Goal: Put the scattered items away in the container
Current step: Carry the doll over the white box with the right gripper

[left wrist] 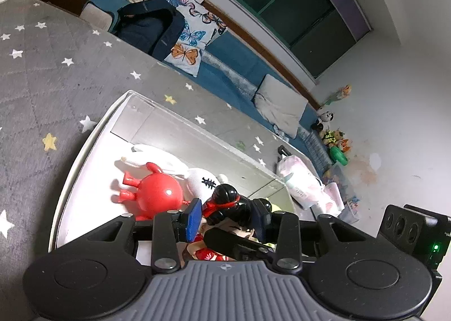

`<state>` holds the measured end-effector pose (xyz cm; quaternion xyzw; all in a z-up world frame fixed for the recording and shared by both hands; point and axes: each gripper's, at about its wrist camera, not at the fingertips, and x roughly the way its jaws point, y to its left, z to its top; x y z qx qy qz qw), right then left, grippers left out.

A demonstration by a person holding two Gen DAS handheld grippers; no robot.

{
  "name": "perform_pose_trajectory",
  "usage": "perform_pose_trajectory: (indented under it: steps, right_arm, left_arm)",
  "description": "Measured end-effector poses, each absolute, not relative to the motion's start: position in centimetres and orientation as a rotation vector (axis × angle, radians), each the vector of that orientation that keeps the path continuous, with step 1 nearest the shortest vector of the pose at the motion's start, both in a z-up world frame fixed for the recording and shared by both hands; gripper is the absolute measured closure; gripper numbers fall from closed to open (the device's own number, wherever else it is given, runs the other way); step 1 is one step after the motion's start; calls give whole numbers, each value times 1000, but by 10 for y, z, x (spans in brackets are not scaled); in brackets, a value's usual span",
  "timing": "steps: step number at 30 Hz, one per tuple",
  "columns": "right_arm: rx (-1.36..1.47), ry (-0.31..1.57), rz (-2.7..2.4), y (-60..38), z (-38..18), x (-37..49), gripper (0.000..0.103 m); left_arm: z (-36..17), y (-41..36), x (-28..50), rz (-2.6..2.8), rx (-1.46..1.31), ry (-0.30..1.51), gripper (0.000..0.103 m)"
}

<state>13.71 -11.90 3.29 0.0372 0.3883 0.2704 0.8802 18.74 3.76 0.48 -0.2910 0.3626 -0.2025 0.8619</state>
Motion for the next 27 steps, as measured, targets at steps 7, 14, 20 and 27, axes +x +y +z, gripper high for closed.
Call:
perform_pose_trajectory:
  steps: [7, 14, 20, 27]
  right_arm:
    - [57, 817, 563, -116, 32, 135, 49]
    - [54, 831, 557, -116, 32, 141, 49]
    - [61, 844, 538, -117, 30, 148, 48]
    - [79, 871, 521, -120, 25, 157, 48]
  left_arm:
    - [3, 38, 188, -420, -594, 763, 63]
    - [1, 41, 191, -413, -607, 774, 63]
    - [-1, 43, 192, -403, -610, 775, 63]
    - [-1, 43, 191, -399, -609, 775, 63]
